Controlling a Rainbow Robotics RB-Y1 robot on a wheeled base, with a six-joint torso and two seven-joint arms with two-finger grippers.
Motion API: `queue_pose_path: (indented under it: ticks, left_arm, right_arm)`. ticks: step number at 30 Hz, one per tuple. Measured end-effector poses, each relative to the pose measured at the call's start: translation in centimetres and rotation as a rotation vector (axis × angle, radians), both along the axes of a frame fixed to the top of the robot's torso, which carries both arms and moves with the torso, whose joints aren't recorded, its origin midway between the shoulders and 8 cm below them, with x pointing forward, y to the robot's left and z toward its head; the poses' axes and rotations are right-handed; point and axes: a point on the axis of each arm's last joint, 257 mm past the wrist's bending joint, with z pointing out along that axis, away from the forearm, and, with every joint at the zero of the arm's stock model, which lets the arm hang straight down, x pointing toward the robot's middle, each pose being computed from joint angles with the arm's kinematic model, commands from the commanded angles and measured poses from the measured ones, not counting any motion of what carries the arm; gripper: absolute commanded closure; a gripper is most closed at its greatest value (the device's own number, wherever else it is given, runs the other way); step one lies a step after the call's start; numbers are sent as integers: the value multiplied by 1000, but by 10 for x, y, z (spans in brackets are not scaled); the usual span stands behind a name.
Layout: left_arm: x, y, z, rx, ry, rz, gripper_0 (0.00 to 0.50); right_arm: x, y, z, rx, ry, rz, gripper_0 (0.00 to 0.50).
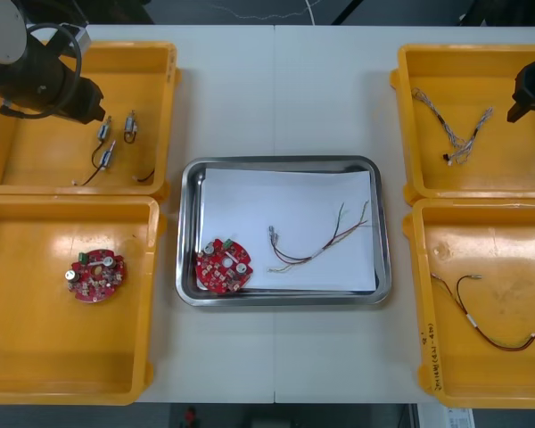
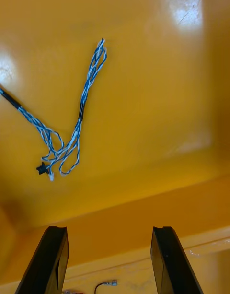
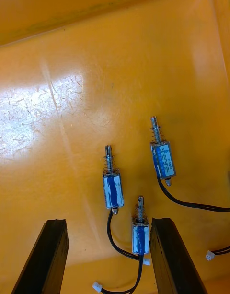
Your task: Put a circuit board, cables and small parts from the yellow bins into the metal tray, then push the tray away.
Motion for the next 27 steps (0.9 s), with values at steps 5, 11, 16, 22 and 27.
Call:
queue_pose_path:
  ticks: [5,11,16,22,27]
  left_arm:
    - [-2,1,-2,4,11,2,0]
    - [-2,2,-5,25,13,1,0]
    - [-2,2,-8,43,15,-5,0]
    - [10,7,-8,31,-28,10,0]
    - [18,15,-18,39,-48,28,0]
  right_arm:
    - [28,-13,10,-3,-68,-36,0]
    - [50,-13,3,97,-128,-192,0]
    - [60,-7,-9,153,-142,-245,0]
    - [63,0,-34,229,-127,-372,0]
    - [59,3,-51,239,-103,-390,0]
